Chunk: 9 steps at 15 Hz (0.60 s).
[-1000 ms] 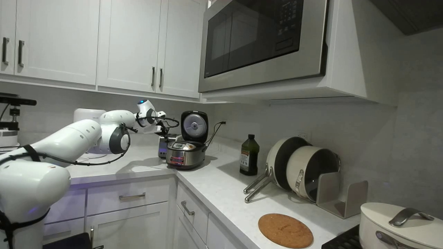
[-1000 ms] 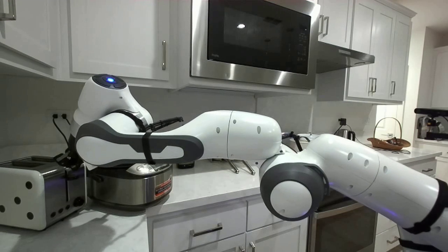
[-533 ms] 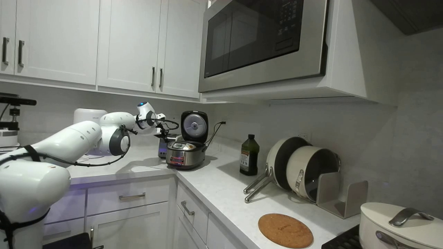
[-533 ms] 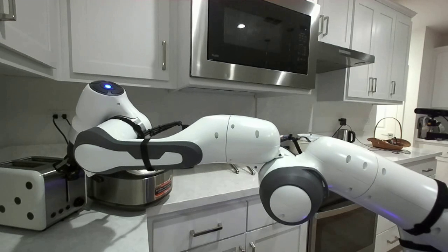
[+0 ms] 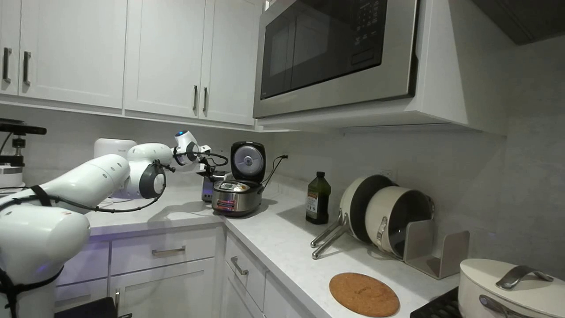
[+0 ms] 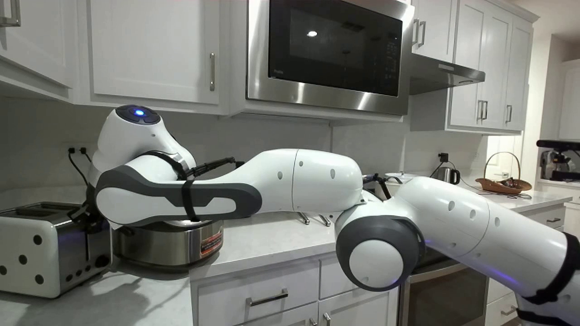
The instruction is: Push down the lever on the toaster
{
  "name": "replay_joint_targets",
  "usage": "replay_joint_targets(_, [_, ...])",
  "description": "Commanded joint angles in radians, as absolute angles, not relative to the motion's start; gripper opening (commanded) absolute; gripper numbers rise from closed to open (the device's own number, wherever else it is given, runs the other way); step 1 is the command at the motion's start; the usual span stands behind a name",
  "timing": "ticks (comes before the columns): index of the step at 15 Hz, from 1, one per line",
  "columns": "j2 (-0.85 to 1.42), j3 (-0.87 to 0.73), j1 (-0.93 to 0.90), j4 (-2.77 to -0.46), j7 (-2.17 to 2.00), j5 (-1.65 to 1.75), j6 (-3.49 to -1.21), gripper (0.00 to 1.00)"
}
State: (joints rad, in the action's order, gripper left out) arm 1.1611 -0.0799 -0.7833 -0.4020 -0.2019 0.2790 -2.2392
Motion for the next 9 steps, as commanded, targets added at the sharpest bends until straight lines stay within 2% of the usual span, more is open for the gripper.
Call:
replay_joint_targets(1, [1.13,-0.102,-0.792,-0.445,-0.234,0.292,-2.259,0.0])
replay_joint_targets(9, [1.137,-0.103,-0.793,-0.451,-0.236,0.292,-2.26,0.0])
